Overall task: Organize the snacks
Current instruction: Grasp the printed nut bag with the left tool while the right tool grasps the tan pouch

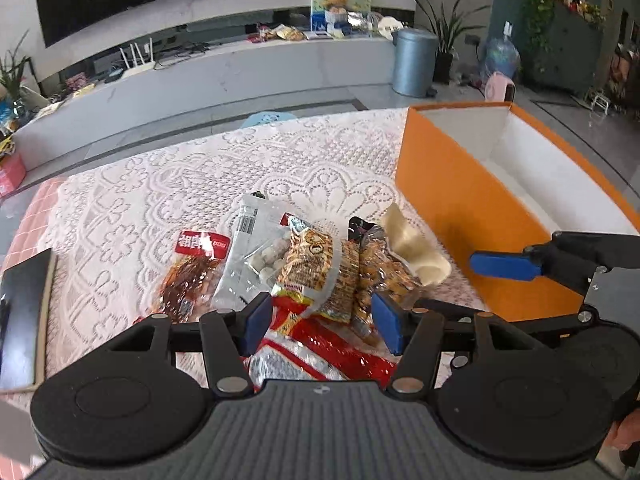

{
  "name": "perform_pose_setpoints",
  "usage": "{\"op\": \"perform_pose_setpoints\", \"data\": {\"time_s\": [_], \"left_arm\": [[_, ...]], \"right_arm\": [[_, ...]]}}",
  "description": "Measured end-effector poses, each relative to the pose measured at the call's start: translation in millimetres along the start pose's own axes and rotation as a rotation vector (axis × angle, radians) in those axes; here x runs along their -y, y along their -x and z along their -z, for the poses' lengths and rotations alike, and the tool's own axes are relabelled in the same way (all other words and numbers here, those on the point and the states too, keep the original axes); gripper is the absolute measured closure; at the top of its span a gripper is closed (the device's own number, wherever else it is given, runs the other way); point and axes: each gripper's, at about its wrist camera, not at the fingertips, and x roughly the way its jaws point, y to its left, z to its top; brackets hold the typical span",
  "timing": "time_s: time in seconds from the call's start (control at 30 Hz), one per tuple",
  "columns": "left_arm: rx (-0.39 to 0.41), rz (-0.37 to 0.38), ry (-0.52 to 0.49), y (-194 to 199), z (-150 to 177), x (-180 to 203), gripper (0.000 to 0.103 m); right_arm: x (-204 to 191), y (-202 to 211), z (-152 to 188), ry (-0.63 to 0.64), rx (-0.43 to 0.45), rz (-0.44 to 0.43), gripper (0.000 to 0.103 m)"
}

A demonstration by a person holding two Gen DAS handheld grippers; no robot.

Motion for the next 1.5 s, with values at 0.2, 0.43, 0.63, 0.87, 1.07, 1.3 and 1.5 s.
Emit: {"op": "perform_pose_setpoints", "data": {"time_s": [0.2, 0.43, 0.63, 0.87, 1.07, 1.3, 1.5], "left_arm": [[-0.026, 0.024, -0.035, -39, -14, -1, 0.035], [-0.054, 0.027, -0.038, -78, -16, 0, 0.030], [-0.062, 0.023, -0.044, -93, -14, -4, 0.025], [-0.036, 0.043, -0.037, -87, -11, -8, 0.047], [0.032, -0.002, 0.076, -52, -8, -23, 0.052], [0.003, -0.039, 0.206, -35, 8, -42, 0.052], [-0.027, -0.044, 0.282, -35, 18, -50, 0.052]], "right_arm": [[6, -34, -5, 0.015, -0.019, 0.025, 0.048], [11, -59, -6, 0.015, -0.044, 0.029, 0.048], [13, -73, -1, 0.002, -0.070, 0.016, 0.048], [9, -78, 0, 0.012, -0.083, 0.002, 0.048], [7, -81, -2, 0.014, -0.086, -0.012, 0.048], [15, -91, -6, -0.046, -0.087, -0.051, 0.047], [7, -77, -14, -0.052, -0.069, -0.082, 0.069]]}}
